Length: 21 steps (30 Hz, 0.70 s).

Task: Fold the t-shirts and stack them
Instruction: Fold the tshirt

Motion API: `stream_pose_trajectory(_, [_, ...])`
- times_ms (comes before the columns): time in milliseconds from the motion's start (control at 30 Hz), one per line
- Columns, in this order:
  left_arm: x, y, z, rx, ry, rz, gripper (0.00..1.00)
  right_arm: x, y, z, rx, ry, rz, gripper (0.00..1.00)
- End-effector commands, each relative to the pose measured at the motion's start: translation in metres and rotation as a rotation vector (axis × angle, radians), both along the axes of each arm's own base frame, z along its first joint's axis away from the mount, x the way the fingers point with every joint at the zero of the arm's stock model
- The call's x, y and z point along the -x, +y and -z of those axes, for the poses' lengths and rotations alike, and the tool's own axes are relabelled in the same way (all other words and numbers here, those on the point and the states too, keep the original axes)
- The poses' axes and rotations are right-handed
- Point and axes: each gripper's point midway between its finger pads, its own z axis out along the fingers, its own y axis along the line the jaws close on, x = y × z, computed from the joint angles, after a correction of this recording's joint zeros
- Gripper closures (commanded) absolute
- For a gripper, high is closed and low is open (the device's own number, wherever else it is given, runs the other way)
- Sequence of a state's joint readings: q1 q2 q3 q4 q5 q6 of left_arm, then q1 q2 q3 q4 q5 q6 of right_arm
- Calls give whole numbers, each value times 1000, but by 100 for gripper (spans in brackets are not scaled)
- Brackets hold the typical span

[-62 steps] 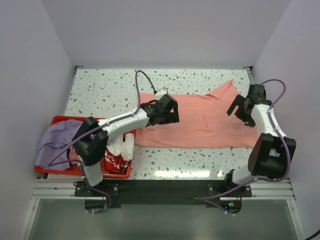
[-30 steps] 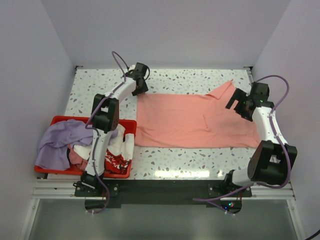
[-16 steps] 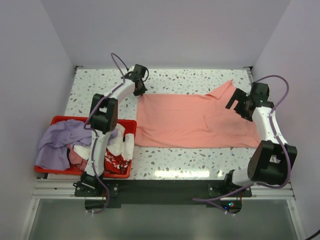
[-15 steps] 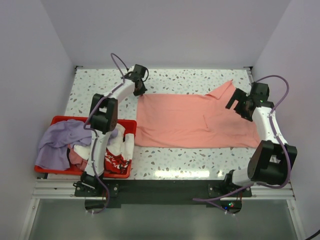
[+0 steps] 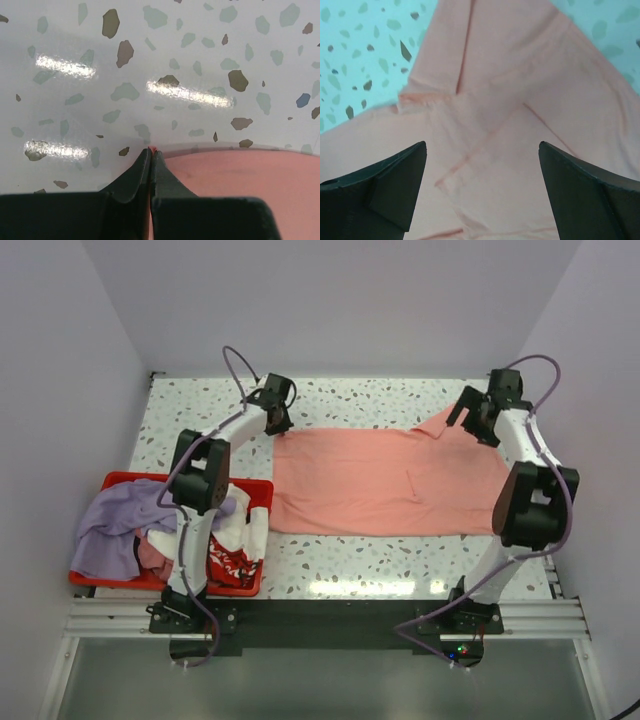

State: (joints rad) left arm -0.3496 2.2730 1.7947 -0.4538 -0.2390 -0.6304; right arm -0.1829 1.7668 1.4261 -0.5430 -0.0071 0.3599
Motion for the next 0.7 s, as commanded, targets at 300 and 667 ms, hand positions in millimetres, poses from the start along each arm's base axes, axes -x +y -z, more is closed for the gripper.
stream_pose_trajectory(300, [-5, -12, -60, 52, -164, 110, 100, -156, -34, 20, 143, -117, 78, 17])
stream_pose_trajectory(667, [4, -15, -60, 74, -163, 134, 100, -199, -41, 59, 145, -153, 82, 41])
